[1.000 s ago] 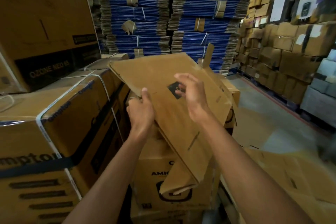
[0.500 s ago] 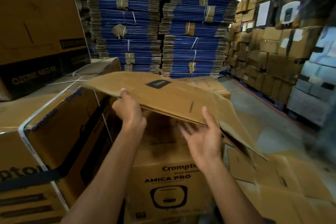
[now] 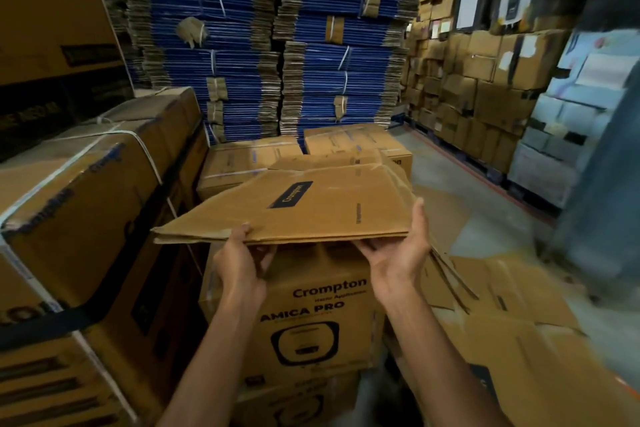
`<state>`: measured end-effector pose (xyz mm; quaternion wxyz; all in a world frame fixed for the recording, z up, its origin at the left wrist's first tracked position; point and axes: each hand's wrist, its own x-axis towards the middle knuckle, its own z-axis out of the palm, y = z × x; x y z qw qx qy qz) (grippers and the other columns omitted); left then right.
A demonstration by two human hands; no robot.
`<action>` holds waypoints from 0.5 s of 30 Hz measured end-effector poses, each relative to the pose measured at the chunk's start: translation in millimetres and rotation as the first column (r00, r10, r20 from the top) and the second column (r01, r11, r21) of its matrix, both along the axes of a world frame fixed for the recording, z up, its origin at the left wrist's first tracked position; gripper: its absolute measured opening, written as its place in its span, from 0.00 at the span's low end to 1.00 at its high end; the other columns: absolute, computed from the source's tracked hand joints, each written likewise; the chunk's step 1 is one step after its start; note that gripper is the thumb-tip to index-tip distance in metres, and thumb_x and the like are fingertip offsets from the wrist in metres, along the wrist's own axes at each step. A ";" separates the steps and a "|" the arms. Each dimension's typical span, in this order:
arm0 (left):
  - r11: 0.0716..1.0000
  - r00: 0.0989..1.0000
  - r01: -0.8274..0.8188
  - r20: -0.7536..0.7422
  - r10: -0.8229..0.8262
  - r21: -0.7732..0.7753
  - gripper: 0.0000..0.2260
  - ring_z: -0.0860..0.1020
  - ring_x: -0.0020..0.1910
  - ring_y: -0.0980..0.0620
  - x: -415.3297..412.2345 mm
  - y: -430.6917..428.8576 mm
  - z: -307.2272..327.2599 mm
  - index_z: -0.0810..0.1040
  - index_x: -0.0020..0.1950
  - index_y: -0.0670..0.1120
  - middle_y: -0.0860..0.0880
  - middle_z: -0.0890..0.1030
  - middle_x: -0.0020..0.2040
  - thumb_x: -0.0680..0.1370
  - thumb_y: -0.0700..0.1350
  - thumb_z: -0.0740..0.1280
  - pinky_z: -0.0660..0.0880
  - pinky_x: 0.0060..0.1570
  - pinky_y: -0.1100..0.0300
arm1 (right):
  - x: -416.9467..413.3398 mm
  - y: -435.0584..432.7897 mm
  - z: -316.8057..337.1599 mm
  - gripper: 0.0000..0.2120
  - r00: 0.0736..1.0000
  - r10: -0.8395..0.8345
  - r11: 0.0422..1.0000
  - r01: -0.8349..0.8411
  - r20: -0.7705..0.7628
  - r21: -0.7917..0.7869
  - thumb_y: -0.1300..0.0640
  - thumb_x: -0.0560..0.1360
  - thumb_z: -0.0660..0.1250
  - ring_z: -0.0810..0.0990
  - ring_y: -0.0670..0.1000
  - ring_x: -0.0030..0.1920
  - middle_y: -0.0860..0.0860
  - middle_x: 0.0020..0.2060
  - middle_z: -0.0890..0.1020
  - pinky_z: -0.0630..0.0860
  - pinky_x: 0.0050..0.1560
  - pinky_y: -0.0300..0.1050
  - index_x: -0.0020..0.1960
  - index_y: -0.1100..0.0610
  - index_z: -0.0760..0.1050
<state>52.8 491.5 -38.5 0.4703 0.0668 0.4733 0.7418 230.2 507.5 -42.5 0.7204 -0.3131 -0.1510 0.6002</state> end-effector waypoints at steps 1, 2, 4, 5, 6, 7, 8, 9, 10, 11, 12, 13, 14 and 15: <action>0.999 1.000 0.030 -0.009 -0.030 -0.019 0.05 0.81 0.46 0.51 -1.9 -1.2 -0.5 0.78 0.56 0.46 0.46 0.82 0.49 0.81 0.41 0.67 0.79 0.39 0.58 | 5.1 -1.0 -2.6 0.23 1.000 -0.008 1.000 0.008 -0.016 -0.026 0.40 0.80 0.62 0.80 0.62 0.60 0.58 0.61 0.81 0.78 0.57 0.66 0.71 0.49 0.72; 0.997 0.997 0.071 -0.015 -0.071 -0.038 0.06 0.79 0.43 0.51 -2.6 -2.4 0.2 0.78 0.57 0.46 0.46 0.81 0.47 0.81 0.41 0.67 0.78 0.38 0.60 | 9.6 -2.4 -5.7 0.23 1.000 -0.018 0.998 0.017 -0.019 -0.053 0.42 0.81 0.62 0.81 0.62 0.59 0.59 0.61 0.81 0.79 0.55 0.65 0.71 0.50 0.72; 0.983 0.986 0.168 0.005 -0.168 -0.071 0.05 0.77 0.41 0.51 -2.3 -4.4 2.4 0.78 0.56 0.45 0.45 0.80 0.47 0.80 0.42 0.67 0.75 0.36 0.62 | 16.8 -7.5 -10.0 0.21 0.999 -0.027 0.995 0.025 -0.018 -0.093 0.46 0.82 0.60 0.80 0.61 0.59 0.60 0.61 0.80 0.80 0.53 0.61 0.71 0.54 0.72; 0.976 0.980 0.200 0.025 -0.199 -0.085 0.04 0.77 0.41 0.51 -1.7 -4.5 2.5 0.78 0.54 0.45 0.45 0.79 0.47 0.80 0.42 0.67 0.75 0.35 0.63 | 20.3 -9.7 -10.3 0.20 0.999 -0.026 0.994 0.024 -0.019 -0.103 0.48 0.82 0.60 0.80 0.61 0.58 0.60 0.61 0.80 0.79 0.52 0.60 0.70 0.55 0.72; 0.971 0.976 0.218 0.037 -0.215 -0.095 0.03 0.76 0.39 0.51 -0.4 -5.0 1.5 0.77 0.54 0.45 0.45 0.79 0.46 0.80 0.43 0.67 0.75 0.32 0.64 | 24.2 -11.4 -9.6 0.19 0.999 -0.028 0.993 0.025 -0.018 -0.112 0.50 0.82 0.60 0.80 0.60 0.58 0.60 0.60 0.80 0.79 0.51 0.59 0.70 0.56 0.73; 0.968 0.973 0.230 0.030 -0.228 -0.100 0.03 0.75 0.37 0.53 1.4 -4.9 -1.4 0.76 0.54 0.45 0.45 0.79 0.44 0.81 0.43 0.67 0.73 0.28 0.65 | 29.1 -13.0 -8.4 0.19 0.999 -0.027 0.993 0.025 -0.018 -0.116 0.51 0.82 0.60 0.80 0.60 0.57 0.60 0.59 0.81 0.79 0.51 0.58 0.70 0.57 0.73; 0.966 0.971 0.239 0.012 -0.239 -0.098 0.04 0.74 0.33 0.54 4.4 -5.6 -4.1 0.76 0.55 0.45 0.46 0.78 0.41 0.81 0.42 0.66 0.71 0.24 0.67 | 35.0 -14.7 -7.2 0.18 0.999 -0.030 0.993 0.028 -0.016 -0.116 0.52 0.82 0.60 0.80 0.59 0.57 0.60 0.58 0.81 0.79 0.50 0.57 0.69 0.58 0.73; 0.965 0.968 0.247 -0.009 -0.249 -0.084 0.04 0.72 0.29 0.56 8.5 -6.2 -6.7 0.75 0.55 0.45 0.48 0.76 0.38 0.82 0.42 0.65 0.68 0.22 0.67 | 41.6 -16.9 -6.3 0.18 0.999 -0.037 0.993 0.036 -0.014 -0.114 0.53 0.82 0.60 0.80 0.59 0.56 0.60 0.57 0.81 0.79 0.51 0.57 0.69 0.58 0.73; 0.965 0.966 0.256 -0.025 -0.257 -0.058 0.04 0.70 0.26 0.57 14.1 -7.5 -8.1 0.75 0.56 0.45 0.49 0.75 0.35 0.82 0.42 0.64 0.66 0.20 0.67 | 48.7 -19.0 -6.3 0.17 0.999 -0.044 0.993 0.043 -0.008 -0.112 0.54 0.82 0.60 0.81 0.59 0.55 0.59 0.56 0.82 0.79 0.50 0.56 0.68 0.58 0.73; 0.966 0.966 0.257 -0.034 -0.258 -0.031 0.04 0.68 0.24 0.58 20.2 -8.7 -9.2 0.74 0.56 0.44 0.50 0.73 0.33 0.83 0.42 0.63 0.65 0.20 0.67 | 56.4 -20.9 -6.9 0.16 0.999 -0.046 0.993 0.045 -0.003 -0.108 0.54 0.82 0.60 0.81 0.58 0.54 0.59 0.55 0.82 0.79 0.49 0.55 0.67 0.59 0.74; 0.967 0.966 0.254 -0.040 -0.254 -0.008 0.03 0.67 0.23 0.59 27.4 -10.8 -9.0 0.74 0.56 0.44 0.51 0.72 0.31 0.83 0.41 0.62 0.64 0.19 0.67 | 64.6 -23.4 -7.2 0.15 0.999 -0.041 0.994 0.041 0.002 -0.105 0.55 0.82 0.60 0.82 0.58 0.54 0.59 0.54 0.82 0.79 0.49 0.55 0.66 0.59 0.74; 0.968 0.967 0.252 -0.049 -0.252 0.008 0.03 0.66 0.22 0.59 35.3 -13.5 -7.5 0.74 0.54 0.44 0.52 0.71 0.30 0.83 0.41 0.62 0.63 0.19 0.67 | 73.4 -26.0 -7.3 0.14 0.999 -0.033 0.994 0.033 0.008 -0.101 0.55 0.83 0.60 0.82 0.58 0.54 0.59 0.54 0.82 0.79 0.48 0.55 0.64 0.59 0.75; 0.967 0.966 0.253 -0.059 -0.251 0.019 0.02 0.66 0.22 0.59 43.3 -16.2 -5.5 0.74 0.53 0.45 0.52 0.71 0.29 0.83 0.42 0.62 0.62 0.19 0.67 | 82.3 -29.0 -7.5 0.12 1.000 -0.025 0.995 0.026 0.014 -0.095 0.55 0.83 0.60 0.82 0.59 0.54 0.59 0.54 0.83 0.79 0.49 0.55 0.63 0.58 0.75; 0.967 0.966 0.253 -0.069 -0.251 0.033 0.03 0.65 0.21 0.59 51.8 -19.3 -3.6 0.74 0.51 0.45 0.52 0.70 0.28 0.83 0.42 0.62 0.61 0.19 0.67 | 91.4 -32.1 -7.9 0.11 1.000 -0.020 0.996 0.021 0.017 -0.089 0.55 0.83 0.60 0.82 0.59 0.55 0.60 0.55 0.83 0.79 0.49 0.55 0.61 0.58 0.75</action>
